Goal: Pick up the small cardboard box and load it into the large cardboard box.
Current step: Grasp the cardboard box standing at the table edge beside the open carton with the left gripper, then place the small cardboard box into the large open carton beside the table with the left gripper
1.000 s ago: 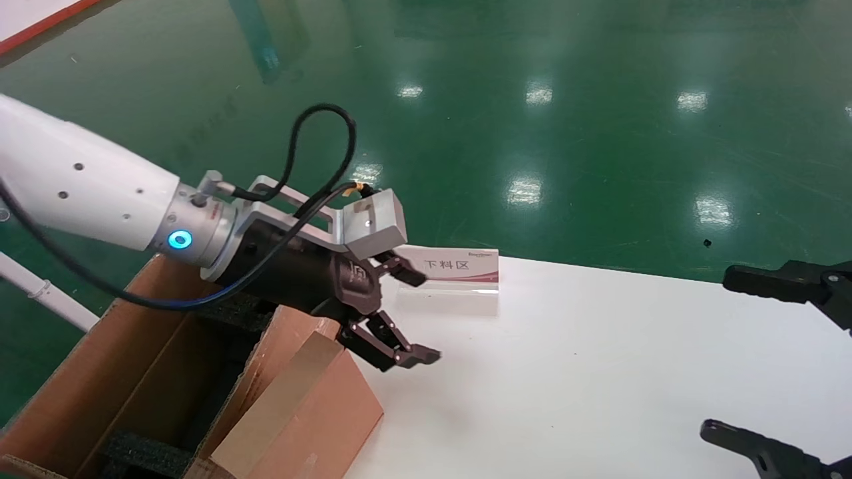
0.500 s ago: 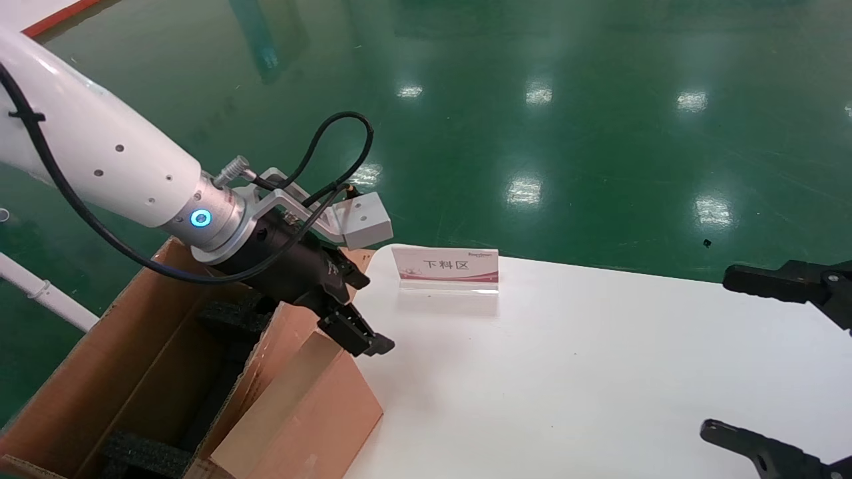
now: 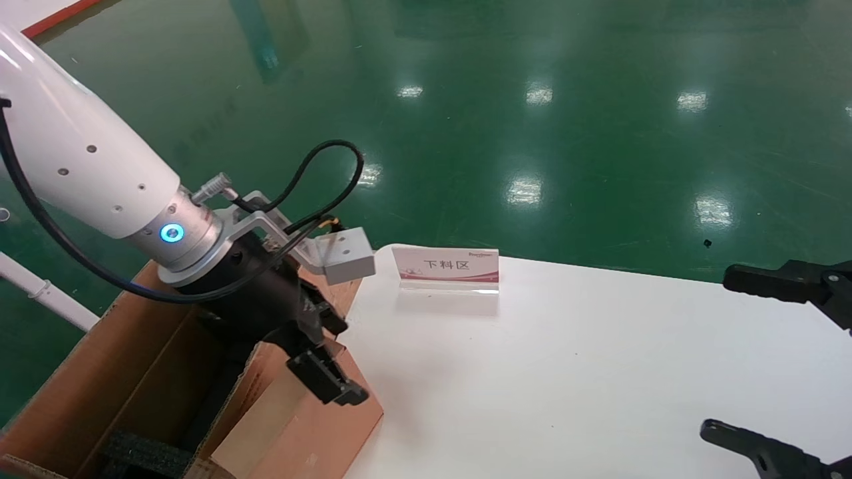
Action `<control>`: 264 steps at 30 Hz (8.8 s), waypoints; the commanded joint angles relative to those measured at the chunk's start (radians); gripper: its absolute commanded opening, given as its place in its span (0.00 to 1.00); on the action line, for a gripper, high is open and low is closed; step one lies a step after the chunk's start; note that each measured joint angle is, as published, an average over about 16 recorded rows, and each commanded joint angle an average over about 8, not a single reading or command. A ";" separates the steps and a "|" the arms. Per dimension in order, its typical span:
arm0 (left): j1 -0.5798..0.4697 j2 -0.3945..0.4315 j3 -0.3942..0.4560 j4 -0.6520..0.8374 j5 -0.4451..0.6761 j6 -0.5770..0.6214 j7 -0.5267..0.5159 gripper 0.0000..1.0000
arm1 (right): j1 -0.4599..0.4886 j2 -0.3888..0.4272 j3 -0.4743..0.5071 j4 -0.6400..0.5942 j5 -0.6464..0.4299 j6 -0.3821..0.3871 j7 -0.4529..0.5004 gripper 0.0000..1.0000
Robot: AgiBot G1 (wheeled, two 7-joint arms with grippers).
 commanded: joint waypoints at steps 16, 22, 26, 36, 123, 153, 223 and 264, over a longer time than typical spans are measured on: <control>-0.165 0.092 0.306 0.000 0.021 -0.014 -0.107 1.00 | 0.000 0.000 -0.001 0.000 0.001 0.001 -0.001 1.00; -0.197 0.113 0.379 -0.001 -0.012 -0.017 -0.137 1.00 | 0.000 0.001 -0.002 0.000 0.001 0.001 -0.001 1.00; -0.211 0.125 0.421 -0.001 -0.042 -0.021 -0.145 1.00 | 0.000 0.001 -0.002 0.000 0.001 0.001 -0.001 1.00; -0.227 0.140 0.502 -0.001 -0.074 -0.039 -0.155 1.00 | 0.001 0.001 -0.003 0.000 0.002 0.001 -0.001 1.00; -0.787 0.045 0.632 0.254 -0.084 0.021 -0.069 0.00 | 0.001 0.002 -0.005 -0.001 0.004 0.002 -0.003 0.00; -0.682 0.084 1.212 0.468 -0.286 -0.038 -0.006 0.00 | 0.002 0.003 -0.007 -0.001 0.005 0.003 -0.004 1.00; -0.316 0.190 1.236 0.697 -0.254 -0.255 -0.108 0.00 | 0.003 0.004 -0.011 -0.001 0.008 0.005 -0.006 1.00; -0.003 0.264 1.197 1.104 -0.336 -0.250 0.028 0.00 | 0.003 0.005 -0.014 -0.001 0.009 0.006 -0.007 1.00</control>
